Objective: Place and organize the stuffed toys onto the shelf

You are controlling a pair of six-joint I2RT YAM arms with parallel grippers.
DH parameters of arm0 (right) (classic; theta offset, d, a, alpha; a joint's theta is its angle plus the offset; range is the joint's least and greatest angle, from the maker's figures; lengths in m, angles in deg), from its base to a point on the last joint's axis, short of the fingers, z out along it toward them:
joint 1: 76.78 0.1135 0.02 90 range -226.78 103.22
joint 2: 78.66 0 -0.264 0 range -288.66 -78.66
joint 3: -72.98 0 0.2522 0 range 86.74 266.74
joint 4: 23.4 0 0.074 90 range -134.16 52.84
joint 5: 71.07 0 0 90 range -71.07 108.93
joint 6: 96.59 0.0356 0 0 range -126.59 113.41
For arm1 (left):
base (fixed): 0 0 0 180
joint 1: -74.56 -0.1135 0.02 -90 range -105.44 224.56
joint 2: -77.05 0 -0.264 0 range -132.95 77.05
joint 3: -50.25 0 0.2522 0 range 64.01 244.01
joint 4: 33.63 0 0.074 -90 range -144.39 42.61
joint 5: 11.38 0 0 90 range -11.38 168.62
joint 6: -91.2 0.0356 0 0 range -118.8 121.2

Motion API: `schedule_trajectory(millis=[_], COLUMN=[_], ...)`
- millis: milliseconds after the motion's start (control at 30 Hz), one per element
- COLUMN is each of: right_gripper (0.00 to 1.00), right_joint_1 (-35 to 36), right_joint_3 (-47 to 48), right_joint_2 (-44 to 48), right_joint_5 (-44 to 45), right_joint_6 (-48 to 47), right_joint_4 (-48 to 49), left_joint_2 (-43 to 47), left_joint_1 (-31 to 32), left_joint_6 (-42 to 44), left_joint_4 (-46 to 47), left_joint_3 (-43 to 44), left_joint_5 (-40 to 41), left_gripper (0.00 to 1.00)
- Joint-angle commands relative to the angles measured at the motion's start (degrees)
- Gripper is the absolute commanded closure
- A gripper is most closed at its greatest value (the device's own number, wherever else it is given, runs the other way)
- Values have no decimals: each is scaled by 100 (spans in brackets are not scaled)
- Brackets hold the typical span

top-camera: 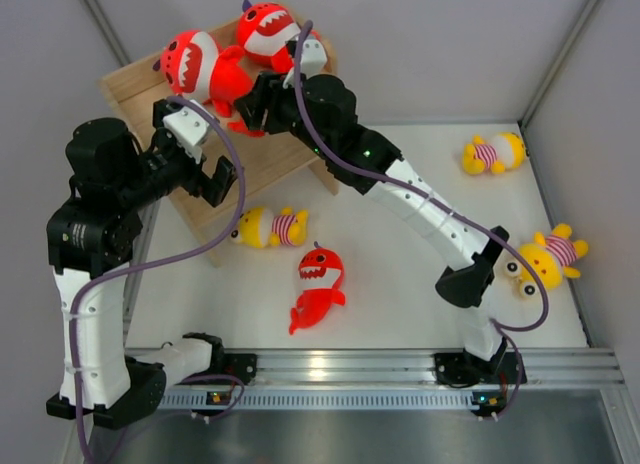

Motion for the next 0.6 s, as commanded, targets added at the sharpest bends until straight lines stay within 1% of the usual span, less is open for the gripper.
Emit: schedule_trajectory(millis=[0, 133, 233, 367, 433, 467, 500, 567], right_gripper=[41, 40, 34, 27, 26, 23, 22, 19], right_joint_1=[96, 105, 96, 105, 96, 96, 96, 87], right_joint_3=[-70, -141, -150, -229, -500, -623, -912, -1229], right_joint_2=[456, 483, 588, 869, 1211, 1351, 1666, 2010], right_joint_5=[10, -113, -105, 27, 141, 168, 194, 229], right_joint_6=[-41, 91, 74, -207, -487, -602, -734, -1094], right_joint_4=[340, 419, 446, 393, 393, 393, 349, 209], left_joint_2=[92, 127, 127, 101, 118, 144, 162, 276], left_joint_1=[7, 7, 7, 7, 7, 7, 7, 7], left_joint_6=[80, 98, 98, 124, 124, 115, 98, 63], left_joint_4=[298, 315, 359, 438, 447, 447, 447, 438], left_joint_3=[-11, -46, -90, -249, -310, -319, -336, -389], left_joint_5=[-58, 12, 117, 398, 443, 443, 434, 495], left_gripper=[1, 1, 1, 1, 1, 1, 1, 1])
